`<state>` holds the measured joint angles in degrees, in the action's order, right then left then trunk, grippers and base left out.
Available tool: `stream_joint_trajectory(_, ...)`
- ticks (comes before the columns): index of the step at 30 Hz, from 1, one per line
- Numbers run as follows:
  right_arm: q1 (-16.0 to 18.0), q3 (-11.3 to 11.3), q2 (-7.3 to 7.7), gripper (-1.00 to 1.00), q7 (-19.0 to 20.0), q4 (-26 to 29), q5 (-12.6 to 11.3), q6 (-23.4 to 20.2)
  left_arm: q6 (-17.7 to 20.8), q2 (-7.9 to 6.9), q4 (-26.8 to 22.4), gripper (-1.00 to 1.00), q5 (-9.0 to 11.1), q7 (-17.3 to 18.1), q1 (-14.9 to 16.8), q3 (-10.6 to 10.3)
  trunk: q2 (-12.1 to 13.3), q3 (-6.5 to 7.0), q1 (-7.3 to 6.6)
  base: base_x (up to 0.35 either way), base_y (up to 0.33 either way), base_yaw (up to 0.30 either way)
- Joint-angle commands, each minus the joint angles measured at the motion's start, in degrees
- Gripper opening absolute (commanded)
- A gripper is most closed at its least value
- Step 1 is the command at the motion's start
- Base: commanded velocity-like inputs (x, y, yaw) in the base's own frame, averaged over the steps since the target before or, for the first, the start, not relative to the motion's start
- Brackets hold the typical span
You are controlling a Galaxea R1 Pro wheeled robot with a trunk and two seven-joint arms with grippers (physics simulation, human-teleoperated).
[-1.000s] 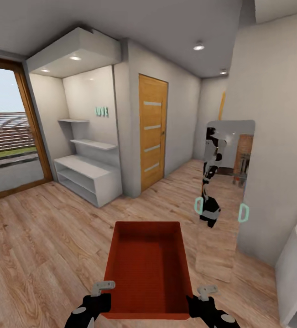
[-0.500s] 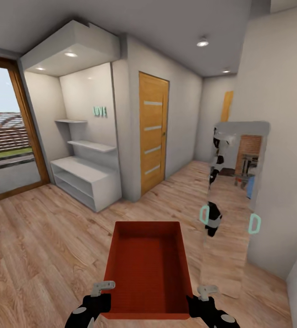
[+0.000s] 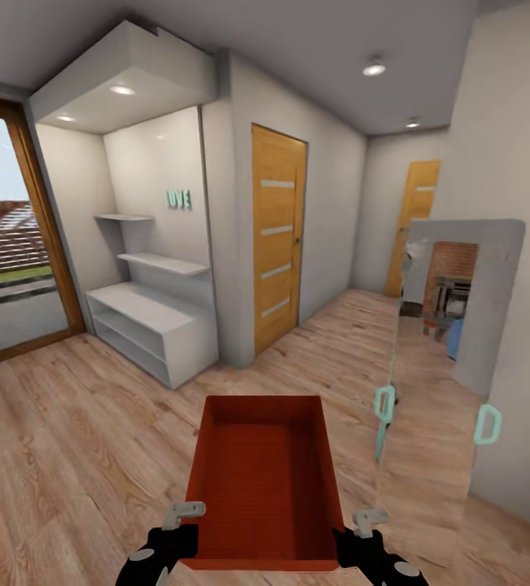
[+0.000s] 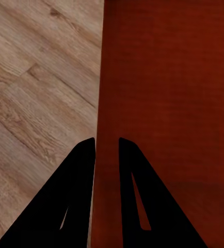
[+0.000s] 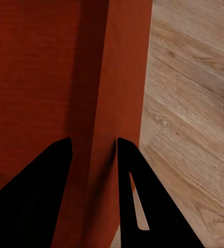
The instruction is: Move the two storage containers from the living room to the garage. In the garage, place one container on the floor and stack the other container on top of it (either order is fine).
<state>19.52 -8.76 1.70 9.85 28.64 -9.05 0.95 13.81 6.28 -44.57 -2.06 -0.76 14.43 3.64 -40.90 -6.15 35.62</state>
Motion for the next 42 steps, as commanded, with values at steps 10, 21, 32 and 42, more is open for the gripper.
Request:
stream_joint_trajectory(10,-0.01,-1.34,0.14,-1.0,1.31,0.01,4.3,0.11,0.34,0.01,-0.69,-1.0,-0.22,-0.21,0.07,2.86,-0.07,-0.1,0.05,0.328,0.112,0.0)
stream_joint_trajectory(21,-0.01,-1.34,0.14,-1.0,1.31,0.01,4.3,0.11,0.34,-0.01,-0.69,-1.0,-0.21,-0.21,0.07,2.86,-0.07,-0.1,0.05,0.328,0.109,0.0)
stream_joint_trajectory(32,-0.01,-1.34,0.14,-1.0,1.31,0.01,4.31,0.11,0.34,0.05,-0.69,-1.0,-0.18,-0.21,0.07,2.86,-0.07,-0.1,0.05,0.329,0.104,0.0)
stream_joint_trajectory(42,-0.01,-1.34,0.14,-1.0,1.31,0.01,4.3,0.11,0.34,0.05,-0.69,-1.0,-0.21,-0.21,0.07,2.86,-0.07,-0.05,0.05,0.328,0.098,-0.048)
